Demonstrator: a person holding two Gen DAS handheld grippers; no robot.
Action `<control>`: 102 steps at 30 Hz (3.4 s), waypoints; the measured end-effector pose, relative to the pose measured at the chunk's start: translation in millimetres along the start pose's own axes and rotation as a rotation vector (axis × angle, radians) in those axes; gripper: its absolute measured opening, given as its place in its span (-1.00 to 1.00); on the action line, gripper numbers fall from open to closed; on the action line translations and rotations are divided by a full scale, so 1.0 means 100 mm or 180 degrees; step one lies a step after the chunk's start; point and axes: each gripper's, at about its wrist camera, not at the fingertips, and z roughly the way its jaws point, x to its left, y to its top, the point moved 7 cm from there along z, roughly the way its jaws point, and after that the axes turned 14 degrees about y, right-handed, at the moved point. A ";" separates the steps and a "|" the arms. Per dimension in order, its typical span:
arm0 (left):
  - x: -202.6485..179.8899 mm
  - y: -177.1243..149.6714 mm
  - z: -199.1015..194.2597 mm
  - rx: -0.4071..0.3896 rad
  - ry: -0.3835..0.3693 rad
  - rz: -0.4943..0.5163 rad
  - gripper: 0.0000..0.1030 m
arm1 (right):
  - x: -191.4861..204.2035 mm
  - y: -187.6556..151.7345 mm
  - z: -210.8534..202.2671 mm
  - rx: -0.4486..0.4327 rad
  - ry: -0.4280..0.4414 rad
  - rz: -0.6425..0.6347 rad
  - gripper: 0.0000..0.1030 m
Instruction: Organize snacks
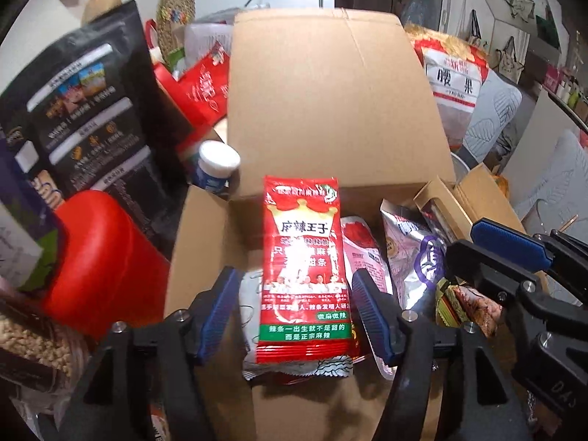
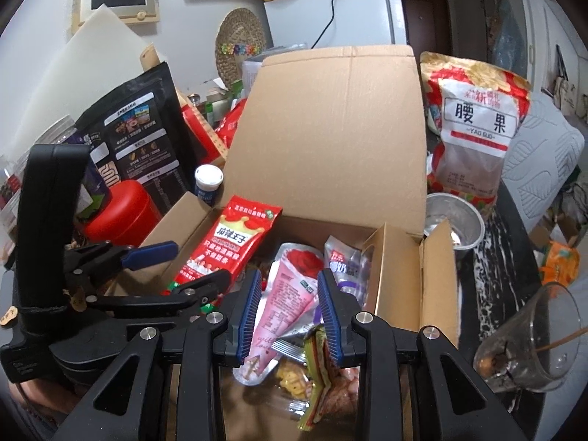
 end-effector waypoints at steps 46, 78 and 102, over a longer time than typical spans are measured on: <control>0.60 -0.50 -2.36 -0.1184 -0.0219 -0.0132 0.70 | 1.31 -0.27 -1.91 -0.0946 -0.0433 -0.0375 0.67; 0.44 -1.22 -2.16 -0.0865 -0.0363 -0.0052 0.70 | 1.17 -1.13 -1.75 -0.0577 -0.0829 0.0001 0.67; 0.50 -1.24 -1.99 -0.0679 -0.0278 -0.0072 0.70 | 1.11 -1.15 -1.68 -0.0518 -0.0909 0.0034 0.67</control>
